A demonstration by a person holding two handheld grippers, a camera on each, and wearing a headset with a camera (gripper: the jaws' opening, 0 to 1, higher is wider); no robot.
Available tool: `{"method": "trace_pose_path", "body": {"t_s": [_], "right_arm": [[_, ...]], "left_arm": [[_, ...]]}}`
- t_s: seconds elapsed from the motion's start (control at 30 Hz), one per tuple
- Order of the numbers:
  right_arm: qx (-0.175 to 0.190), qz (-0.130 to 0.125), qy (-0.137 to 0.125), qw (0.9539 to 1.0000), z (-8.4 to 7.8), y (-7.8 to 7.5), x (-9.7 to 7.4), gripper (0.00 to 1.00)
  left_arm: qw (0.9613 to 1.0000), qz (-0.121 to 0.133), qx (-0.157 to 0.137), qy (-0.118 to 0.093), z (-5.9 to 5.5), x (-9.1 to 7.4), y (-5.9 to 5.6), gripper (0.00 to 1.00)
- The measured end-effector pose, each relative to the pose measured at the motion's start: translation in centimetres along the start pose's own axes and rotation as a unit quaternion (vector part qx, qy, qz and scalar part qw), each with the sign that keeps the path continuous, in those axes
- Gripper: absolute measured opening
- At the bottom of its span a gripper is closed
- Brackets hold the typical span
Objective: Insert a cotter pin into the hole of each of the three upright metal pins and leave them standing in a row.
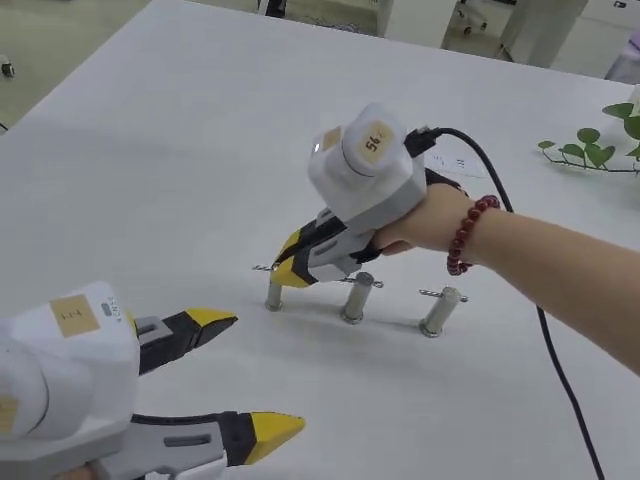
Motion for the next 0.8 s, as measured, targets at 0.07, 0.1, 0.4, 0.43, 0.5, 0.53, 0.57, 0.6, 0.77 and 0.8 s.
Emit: {"method": "trace_pose_path", "body": {"t_s": [0.07, 0.1, 0.4, 0.43, 0.5, 0.53, 0.57, 0.6, 0.77, 0.8], "right_arm": [[0.001, 0.004, 0.0, 1.0, 0.1, 0.22, 0.04, 0.1], [0.001, 0.005, 0.0, 1.0, 0.13, 0.28, 0.05, 0.1], [-0.002, 0.005, 0.002, 1.0, 0.22, 0.48, 0.21, 0.11], [-0.007, 0.005, 0.005, 1.0, 0.17, 0.57, 0.25, 0.11], [-0.007, 0.005, 0.006, 0.9999, 0.17, 0.7, 0.29, 0.11], [-0.006, 0.006, 0.005, 1.0, 0.17, 0.74, 0.3, 0.11], [-0.007, 0.005, 0.004, 1.0, 0.14, 0.77, 0.33, 0.11], [-0.008, 0.005, 0.005, 0.9999, 0.12, 0.79, 0.36, 0.11], [-0.014, 0.006, 0.003, 0.9999, 0.17, 0.97, 0.33, 0.11], [-0.014, 0.006, 0.003, 0.9999, 0.19, 0.96, 0.33, 0.11]], "left_arm": [[1.0, 0.0, -0.001, -0.001, 0.0, -0.02, 0.02, 0.65], [1.0, 0.0, -0.001, -0.001, 0.0, -0.03, 0.02, 0.65], [1.0, 0.0, -0.001, 0.001, -0.15, -0.15, 0.06, 0.65], [1.0, 0.001, -0.001, 0.001, -0.16, -0.18, 0.07, 0.65], [1.0, 0.0, -0.001, 0.001, -0.2, -0.2, 0.06, 0.65], [1.0, 0.0, -0.001, 0.002, -0.22, -0.2, 0.07, 0.65], [1.0, 0.001, 0.0, 0.003, -0.25, -0.2, 0.07, 0.65], [1.0, 0.001, 0.001, 0.004, -0.28, -0.2, 0.08, 0.65], [1.0, 0.001, 0.001, 0.004, -0.21, -0.21, 0.1, 0.65], [1.0, 0.001, 0.001, 0.004, -0.19, -0.22, 0.11, 0.65]]}}
Point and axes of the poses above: the centre of the closed fingertips' face, and the gripper's own axes: x roughly forward along the fingers, y roughly to its left, z roughly out of its top, the point moved 3 cm from there along -x, roughly backward along the fingers, and after that the axes turned 7 degrees about -x, right-handed, at the moved point
